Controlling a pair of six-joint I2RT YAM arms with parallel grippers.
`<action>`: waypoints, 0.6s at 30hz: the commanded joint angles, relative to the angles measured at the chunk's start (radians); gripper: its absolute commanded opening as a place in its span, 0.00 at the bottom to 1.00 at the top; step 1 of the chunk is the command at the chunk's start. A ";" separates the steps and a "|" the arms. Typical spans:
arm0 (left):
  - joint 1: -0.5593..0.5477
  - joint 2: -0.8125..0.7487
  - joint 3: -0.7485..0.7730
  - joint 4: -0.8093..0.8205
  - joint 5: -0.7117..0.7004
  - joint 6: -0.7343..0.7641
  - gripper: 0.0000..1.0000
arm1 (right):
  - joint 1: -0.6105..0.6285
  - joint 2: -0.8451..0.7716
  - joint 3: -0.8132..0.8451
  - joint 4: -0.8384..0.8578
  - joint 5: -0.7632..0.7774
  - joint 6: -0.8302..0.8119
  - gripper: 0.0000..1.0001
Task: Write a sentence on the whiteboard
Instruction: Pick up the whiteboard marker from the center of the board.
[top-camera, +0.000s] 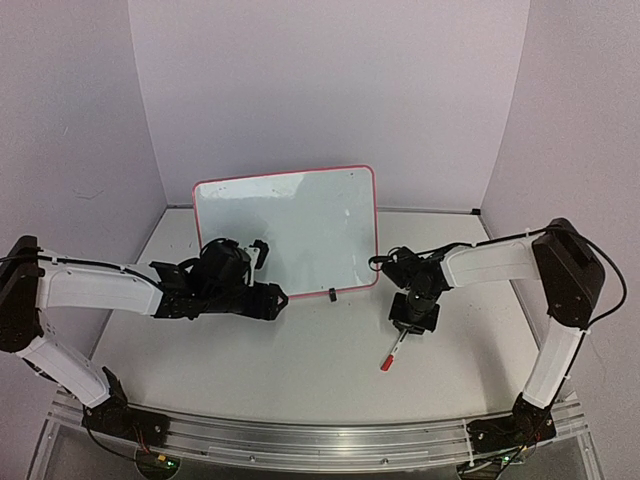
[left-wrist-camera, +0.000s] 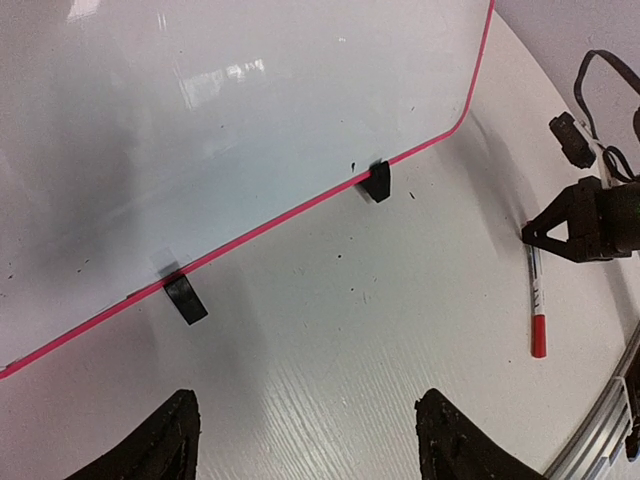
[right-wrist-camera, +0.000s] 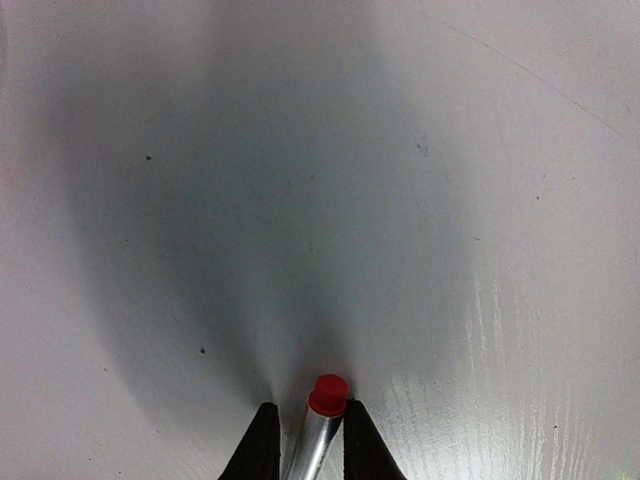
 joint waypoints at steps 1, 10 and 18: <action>0.000 -0.041 -0.005 0.044 0.017 0.032 0.74 | 0.007 0.030 0.031 0.012 -0.001 0.019 0.18; -0.001 -0.040 0.009 0.129 0.121 0.054 0.75 | 0.017 -0.061 0.030 0.013 0.021 0.060 0.00; -0.044 -0.026 0.087 0.256 0.277 0.055 0.84 | 0.081 -0.260 0.136 0.099 0.057 0.113 0.00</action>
